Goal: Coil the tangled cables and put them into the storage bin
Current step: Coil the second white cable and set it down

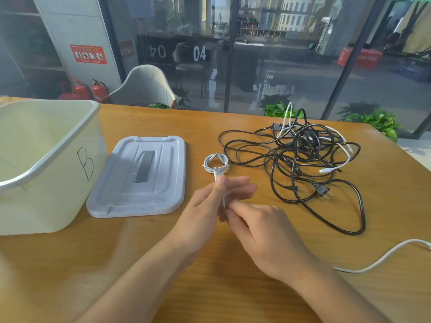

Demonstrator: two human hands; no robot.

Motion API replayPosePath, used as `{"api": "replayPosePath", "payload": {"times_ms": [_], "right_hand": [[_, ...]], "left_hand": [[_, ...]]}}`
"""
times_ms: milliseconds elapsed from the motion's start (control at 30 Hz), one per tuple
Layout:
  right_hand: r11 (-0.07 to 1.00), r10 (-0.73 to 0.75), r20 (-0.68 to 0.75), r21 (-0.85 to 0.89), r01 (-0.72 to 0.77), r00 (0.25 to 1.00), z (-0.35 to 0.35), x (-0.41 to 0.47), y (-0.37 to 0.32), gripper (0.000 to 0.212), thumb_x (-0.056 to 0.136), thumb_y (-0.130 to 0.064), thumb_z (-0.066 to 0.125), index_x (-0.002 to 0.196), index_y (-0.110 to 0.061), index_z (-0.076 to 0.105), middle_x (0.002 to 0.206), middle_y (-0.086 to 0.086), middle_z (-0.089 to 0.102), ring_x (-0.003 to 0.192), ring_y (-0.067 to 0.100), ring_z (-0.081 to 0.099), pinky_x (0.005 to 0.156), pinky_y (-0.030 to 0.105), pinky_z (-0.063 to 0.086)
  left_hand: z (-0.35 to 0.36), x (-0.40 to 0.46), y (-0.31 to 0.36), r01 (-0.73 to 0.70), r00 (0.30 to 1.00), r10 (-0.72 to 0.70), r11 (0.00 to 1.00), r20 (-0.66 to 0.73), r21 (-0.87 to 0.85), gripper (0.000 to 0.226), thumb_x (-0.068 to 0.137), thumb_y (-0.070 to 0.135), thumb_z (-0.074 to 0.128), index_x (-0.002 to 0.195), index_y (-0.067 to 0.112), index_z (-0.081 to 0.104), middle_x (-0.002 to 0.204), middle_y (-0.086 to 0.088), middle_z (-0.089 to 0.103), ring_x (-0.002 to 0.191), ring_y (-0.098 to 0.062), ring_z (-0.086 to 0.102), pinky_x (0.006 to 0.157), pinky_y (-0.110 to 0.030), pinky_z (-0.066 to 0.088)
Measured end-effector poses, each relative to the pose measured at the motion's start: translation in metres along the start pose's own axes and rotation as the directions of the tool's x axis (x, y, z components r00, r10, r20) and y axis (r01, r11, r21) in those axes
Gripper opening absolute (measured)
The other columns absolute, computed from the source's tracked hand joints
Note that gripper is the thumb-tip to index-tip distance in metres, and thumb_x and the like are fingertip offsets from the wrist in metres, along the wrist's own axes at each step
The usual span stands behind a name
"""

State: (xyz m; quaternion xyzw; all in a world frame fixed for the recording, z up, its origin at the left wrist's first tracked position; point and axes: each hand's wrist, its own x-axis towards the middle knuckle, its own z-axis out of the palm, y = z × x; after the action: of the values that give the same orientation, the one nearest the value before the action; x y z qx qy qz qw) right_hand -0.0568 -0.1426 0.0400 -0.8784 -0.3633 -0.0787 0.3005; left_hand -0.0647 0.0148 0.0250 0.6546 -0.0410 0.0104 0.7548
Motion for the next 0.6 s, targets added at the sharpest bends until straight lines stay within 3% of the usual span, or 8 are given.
{"api": "replayPosePath", "payload": {"times_ms": [67, 133, 267, 367, 467, 533, 600], "right_hand": [[0.995, 0.020, 0.077, 0.099, -0.027, 0.997, 0.001, 0.001, 0.000, 0.023, 0.109, -0.033, 0.040, 0.089, -0.031, 0.052, 0.072, -0.016, 0.057, 0.065, 0.012, 0.051, 0.062, 0.037, 0.043], [0.980, 0.022, 0.210, 0.187, -0.063, 0.977, 0.001, 0.000, 0.000, 0.024, 0.111, -0.029, 0.037, 0.090, -0.029, 0.049, 0.076, -0.011, 0.061, 0.070, 0.015, 0.058, 0.068, 0.038, 0.047], [0.978, -0.020, 0.360, 0.199, -0.056, 0.933, 0.001, 0.000, 0.003, 0.022, 0.113, -0.027, 0.035, 0.100, -0.028, 0.053, 0.085, -0.006, 0.070, 0.081, 0.012, 0.066, 0.078, 0.034, 0.050], [0.997, -0.028, 0.430, 0.079, -0.006, 0.902, 0.003, 0.000, 0.009, 0.029, 0.112, -0.040, 0.034, 0.099, -0.030, 0.058, 0.081, -0.012, 0.070, 0.076, 0.010, 0.064, 0.078, 0.032, 0.050], [0.999, 0.024, 0.396, 0.032, -0.040, 0.918, 0.002, 0.002, 0.018, 0.045, 0.107, -0.058, 0.036, 0.093, -0.029, 0.067, 0.068, -0.014, 0.066, 0.069, 0.007, 0.063, 0.075, 0.028, 0.049], [0.996, 0.089, 0.335, -0.016, -0.088, 0.938, -0.004, 0.005, 0.032, 0.053, 0.097, -0.073, 0.035, 0.078, -0.034, 0.066, 0.063, -0.017, 0.061, 0.064, 0.006, 0.058, 0.063, 0.025, 0.040], [0.987, 0.154, 0.282, -0.078, -0.138, 0.947, -0.012, 0.006, 0.044, 0.050, 0.085, -0.077, 0.030, 0.067, -0.040, 0.059, 0.066, -0.016, 0.061, 0.063, 0.008, 0.053, 0.056, 0.025, 0.032]], "left_hand": [[-0.002, 0.001, 0.001, -0.025, 0.999, 0.024, 0.999, -0.022, -0.048, 0.051, 0.110, 0.048, 0.032, 0.122, 0.024, 0.075, 0.124, -0.005, 0.076, 0.120, -0.018, 0.069, 0.097, -0.041, 0.056], [-0.005, 0.000, 0.004, -0.051, 0.998, 0.045, 0.989, -0.048, -0.137, 0.051, 0.112, 0.045, 0.033, 0.119, 0.020, 0.076, 0.122, -0.009, 0.076, 0.120, -0.020, 0.069, 0.092, -0.028, 0.057], [-0.006, -0.002, 0.008, -0.054, 0.997, 0.038, 0.961, -0.062, -0.272, 0.051, 0.113, 0.039, 0.034, 0.117, 0.008, 0.075, 0.119, -0.018, 0.076, 0.120, -0.028, 0.070, 0.092, -0.027, 0.058], [-0.008, -0.001, 0.019, -0.043, 0.998, 0.023, 0.928, -0.058, -0.369, 0.051, 0.109, 0.039, 0.037, 0.098, 0.011, 0.079, 0.099, -0.017, 0.079, 0.093, -0.028, 0.078, 0.071, -0.025, 0.060], [-0.015, -0.004, 0.029, 0.037, 0.992, 0.009, 0.928, 0.122, -0.371, 0.052, 0.106, 0.043, 0.038, 0.086, 0.016, 0.078, 0.069, -0.006, 0.071, 0.041, -0.014, 0.057, 0.050, -0.020, 0.047], [-0.016, -0.007, 0.029, 0.131, 0.948, -0.037, 0.950, 0.316, -0.284, 0.053, 0.107, 0.044, 0.037, 0.087, 0.014, 0.075, 0.062, -0.006, 0.069, 0.031, -0.010, 0.046, 0.047, -0.018, 0.044], [-0.014, -0.009, 0.026, 0.140, 0.906, -0.080, 0.983, 0.416, -0.116, 0.054, 0.106, 0.047, 0.039, 0.090, 0.012, 0.076, 0.065, -0.010, 0.071, 0.031, -0.009, 0.043, 0.051, -0.022, 0.040]]}}
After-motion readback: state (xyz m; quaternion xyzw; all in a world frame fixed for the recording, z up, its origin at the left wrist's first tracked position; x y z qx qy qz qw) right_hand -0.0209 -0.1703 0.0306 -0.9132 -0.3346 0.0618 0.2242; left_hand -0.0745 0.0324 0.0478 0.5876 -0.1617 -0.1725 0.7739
